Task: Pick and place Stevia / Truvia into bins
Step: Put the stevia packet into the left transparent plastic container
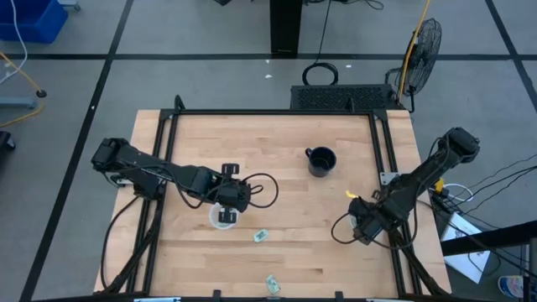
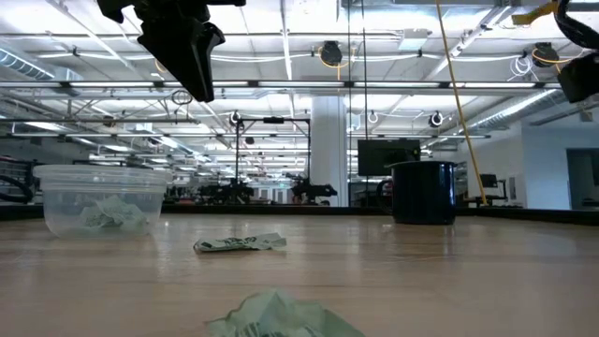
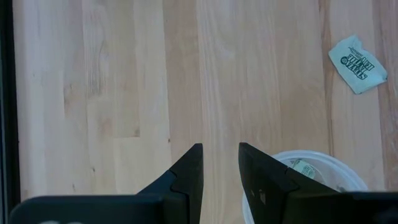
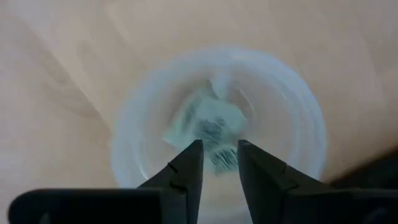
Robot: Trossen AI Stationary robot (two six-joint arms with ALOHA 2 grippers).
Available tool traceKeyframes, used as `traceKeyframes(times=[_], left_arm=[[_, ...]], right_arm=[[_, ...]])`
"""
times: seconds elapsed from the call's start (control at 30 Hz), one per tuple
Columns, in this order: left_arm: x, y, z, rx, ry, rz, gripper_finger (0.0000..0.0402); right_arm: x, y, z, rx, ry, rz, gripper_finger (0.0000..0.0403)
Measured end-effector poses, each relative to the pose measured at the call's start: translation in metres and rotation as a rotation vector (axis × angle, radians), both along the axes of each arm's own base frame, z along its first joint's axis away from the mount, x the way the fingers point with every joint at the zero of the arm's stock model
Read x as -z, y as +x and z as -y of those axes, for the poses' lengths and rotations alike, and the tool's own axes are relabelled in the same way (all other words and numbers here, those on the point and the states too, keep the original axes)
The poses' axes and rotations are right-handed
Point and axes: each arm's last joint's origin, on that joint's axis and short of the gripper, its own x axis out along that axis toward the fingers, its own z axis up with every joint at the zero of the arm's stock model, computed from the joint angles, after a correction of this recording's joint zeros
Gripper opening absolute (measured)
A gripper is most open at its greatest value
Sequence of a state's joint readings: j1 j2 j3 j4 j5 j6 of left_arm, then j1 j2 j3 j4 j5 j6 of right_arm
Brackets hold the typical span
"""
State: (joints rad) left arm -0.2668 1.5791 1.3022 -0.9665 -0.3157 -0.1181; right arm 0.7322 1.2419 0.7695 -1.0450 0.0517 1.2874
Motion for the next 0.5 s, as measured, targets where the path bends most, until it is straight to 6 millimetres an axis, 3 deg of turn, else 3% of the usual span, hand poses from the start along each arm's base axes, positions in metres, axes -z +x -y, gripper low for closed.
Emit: traceKeyframes(times=[0.27, 0.5], left_arm=[[0.003, 0.003, 0.003, 0.025, -0.072, 0.023, 0.0108], [0.031, 0.008, 0.017, 0.255, -0.308, 0.085, 0.0108]], right_arm=[[-0.01, 0.001, 0.0, -0.009, 0.045, 0.061, 0.0081], [-0.018, -0.001, 0.002, 0.039, 0.076, 0.129, 0.0073]])
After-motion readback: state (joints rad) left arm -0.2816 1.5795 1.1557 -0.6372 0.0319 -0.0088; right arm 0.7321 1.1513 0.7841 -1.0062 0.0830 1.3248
